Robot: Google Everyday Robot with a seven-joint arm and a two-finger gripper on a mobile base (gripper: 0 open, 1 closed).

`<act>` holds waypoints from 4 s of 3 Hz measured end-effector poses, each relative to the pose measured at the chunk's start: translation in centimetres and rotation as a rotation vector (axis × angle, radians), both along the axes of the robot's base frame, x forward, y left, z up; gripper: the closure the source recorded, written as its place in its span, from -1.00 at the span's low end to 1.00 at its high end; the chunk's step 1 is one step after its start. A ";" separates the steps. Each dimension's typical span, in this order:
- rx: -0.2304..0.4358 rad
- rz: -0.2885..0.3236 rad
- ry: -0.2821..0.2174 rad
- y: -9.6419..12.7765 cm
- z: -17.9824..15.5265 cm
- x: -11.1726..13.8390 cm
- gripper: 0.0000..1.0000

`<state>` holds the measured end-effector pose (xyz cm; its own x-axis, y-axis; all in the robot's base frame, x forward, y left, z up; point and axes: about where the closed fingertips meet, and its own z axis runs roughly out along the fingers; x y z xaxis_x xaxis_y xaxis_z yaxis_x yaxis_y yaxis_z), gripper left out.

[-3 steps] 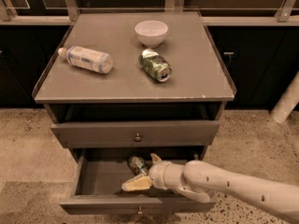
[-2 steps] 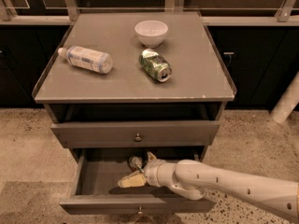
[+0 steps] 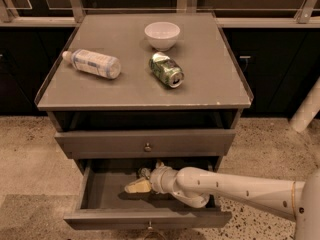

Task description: Pick 7up can from middle drawer and place on counter

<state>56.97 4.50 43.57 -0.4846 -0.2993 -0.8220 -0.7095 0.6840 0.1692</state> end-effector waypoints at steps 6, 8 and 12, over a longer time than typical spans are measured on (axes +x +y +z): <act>-0.126 -0.065 0.035 -1.8 -4.5 -0.1 -0.60; -0.126 -0.065 0.035 -1.8 -4.5 -0.1 0.33; -0.097 -0.059 0.045 -2.7 -4.1 0.2 1.00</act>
Offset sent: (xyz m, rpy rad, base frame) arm 0.0044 -0.0122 -0.0384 -0.0951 0.0455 -0.0224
